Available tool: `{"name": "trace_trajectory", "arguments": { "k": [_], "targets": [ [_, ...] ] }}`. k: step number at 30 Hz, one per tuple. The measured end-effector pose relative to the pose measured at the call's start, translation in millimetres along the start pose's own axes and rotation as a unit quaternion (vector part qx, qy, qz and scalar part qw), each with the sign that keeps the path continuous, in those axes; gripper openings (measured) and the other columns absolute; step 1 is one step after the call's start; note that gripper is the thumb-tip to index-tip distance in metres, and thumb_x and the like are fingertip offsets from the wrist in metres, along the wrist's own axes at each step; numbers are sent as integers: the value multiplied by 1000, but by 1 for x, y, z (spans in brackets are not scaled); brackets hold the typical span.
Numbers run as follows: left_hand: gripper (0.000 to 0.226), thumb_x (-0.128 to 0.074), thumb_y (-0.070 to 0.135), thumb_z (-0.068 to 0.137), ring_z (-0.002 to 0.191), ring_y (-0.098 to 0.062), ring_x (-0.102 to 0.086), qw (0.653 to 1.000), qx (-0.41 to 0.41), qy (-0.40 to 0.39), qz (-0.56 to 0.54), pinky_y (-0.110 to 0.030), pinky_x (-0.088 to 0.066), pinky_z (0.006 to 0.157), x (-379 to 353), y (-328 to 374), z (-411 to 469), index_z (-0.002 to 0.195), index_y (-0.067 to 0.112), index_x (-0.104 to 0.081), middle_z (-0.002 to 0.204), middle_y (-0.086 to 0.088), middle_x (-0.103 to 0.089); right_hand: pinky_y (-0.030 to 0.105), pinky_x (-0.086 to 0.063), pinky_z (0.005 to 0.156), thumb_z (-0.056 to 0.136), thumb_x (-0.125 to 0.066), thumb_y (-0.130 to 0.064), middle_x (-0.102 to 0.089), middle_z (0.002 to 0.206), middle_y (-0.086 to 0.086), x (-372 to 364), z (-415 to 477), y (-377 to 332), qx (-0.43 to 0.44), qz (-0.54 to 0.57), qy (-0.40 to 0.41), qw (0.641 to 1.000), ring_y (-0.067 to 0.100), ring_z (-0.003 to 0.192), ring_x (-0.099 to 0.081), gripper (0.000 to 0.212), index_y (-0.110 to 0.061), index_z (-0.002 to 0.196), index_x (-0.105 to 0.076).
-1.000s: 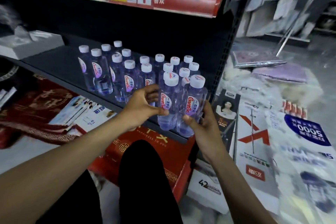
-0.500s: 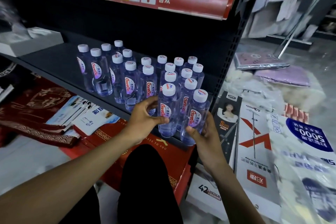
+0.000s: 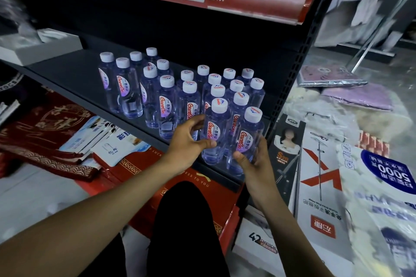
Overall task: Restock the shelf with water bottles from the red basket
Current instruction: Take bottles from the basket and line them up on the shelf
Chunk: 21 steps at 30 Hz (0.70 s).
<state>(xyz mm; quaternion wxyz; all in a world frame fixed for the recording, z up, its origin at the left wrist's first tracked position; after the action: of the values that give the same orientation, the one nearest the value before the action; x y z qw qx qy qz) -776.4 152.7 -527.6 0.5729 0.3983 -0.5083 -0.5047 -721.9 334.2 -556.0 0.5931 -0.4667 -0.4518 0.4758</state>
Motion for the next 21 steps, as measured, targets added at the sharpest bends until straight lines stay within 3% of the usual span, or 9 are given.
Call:
{"name": "trace_trajectory", "arguments": {
  "k": [2, 5, 6, 9, 12, 13, 16, 18, 21],
  "targets": [
    [69, -78, -5, 74, 102, 8, -51, 1000, -8, -6, 7, 0, -43, 78, -2, 1, 1, 133, 18, -49, 109, 20, -54, 29, -42, 108, 93, -64, -17, -43, 149, -5, -2, 1, 0, -2, -19, -3, 1000, 13, 136, -44, 71, -32, 150, -25],
    [64, -80, -4, 72, 100, 8, -52, 1000, -19, -8, 10, -7, -44, 87, -3, -2, 1, 119, 26, -47, 108, 14, -54, 0, -41, 88, 94, -62, -21, -46, 146, -7, -5, 2, -3, -9, -55, -10, 998, 8, 131, -46, 67, -33, 147, -25],
    [63, -81, -1, 72, 102, 6, -52, 999, -26, -9, 16, -9, -45, 87, -3, -1, 1, 117, 26, -46, 110, 12, -54, 2, -42, 89, 92, -64, -25, -47, 144, -6, -4, 2, -4, -10, -70, -5, 997, 9, 130, -47, 65, -35, 145, -27],
    [60, -84, 16, 73, 108, -2, -53, 996, -47, -9, 78, -14, -46, 86, -2, 3, -2, 118, 29, -46, 115, 7, -55, 28, -46, 98, 79, -73, -46, -49, 134, -2, 5, 0, -4, -10, -147, 24, 989, 13, 125, -48, 79, -25, 144, -32],
    [58, -84, 23, 72, 96, -5, -54, 990, -48, -12, 135, -11, -45, 81, 0, 4, -4, 117, 27, -48, 107, 4, -55, 7, -44, 78, 84, -74, -25, -51, 117, -5, 9, -3, -1, -28, -161, 51, 985, -10, 106, -54, 65, -10, 136, -37],
    [57, -84, 22, 73, 91, -2, -53, 988, -48, -15, 147, -7, -44, 75, 0, 5, -5, 116, 27, -47, 102, 6, -54, 6, -42, 74, 85, -73, -22, -52, 115, -5, 9, -3, -1, -28, -176, 55, 982, -8, 103, -55, 59, -9, 133, -40],
    [53, -78, 17, 80, 94, -7, -55, 978, -60, -42, 197, -17, -49, 80, -2, 13, -10, 121, 23, -45, 98, 8, -53, 30, -45, 83, 84, -74, -29, -57, 120, 1, 11, -3, 3, -61, -218, 56, 973, 19, 111, -56, 56, -17, 129, -42],
    [54, -72, 18, 86, 108, -14, -56, 964, -70, -65, 249, -31, -51, 93, -3, 18, -16, 131, 19, -42, 112, 2, -55, 41, -49, 90, 79, -76, -34, -59, 122, 0, 14, -7, 0, -83, -233, 55, 967, 23, 113, -57, 63, -21, 130, -43],
    [52, -60, 25, 95, 117, -23, -53, 931, -92, -69, 345, -38, -49, 97, 5, 30, -23, 141, 19, -36, 131, -6, -50, 41, -49, 88, 78, -76, -32, -55, 125, 8, 18, -18, -22, -76, -282, 63, 954, 30, 115, -54, 67, -20, 132, -40]
  ]
}}
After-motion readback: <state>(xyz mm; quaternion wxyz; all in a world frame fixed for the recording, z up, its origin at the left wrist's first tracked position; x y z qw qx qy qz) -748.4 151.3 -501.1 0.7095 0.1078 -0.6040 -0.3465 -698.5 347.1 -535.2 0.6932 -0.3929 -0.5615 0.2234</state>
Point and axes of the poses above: each hand's wrist, its own z-axis towards the middle knuckle, its own x-axis out of the back of the hand, y = z × x, the point moved 10 cm from there along z, towards the middle knuckle
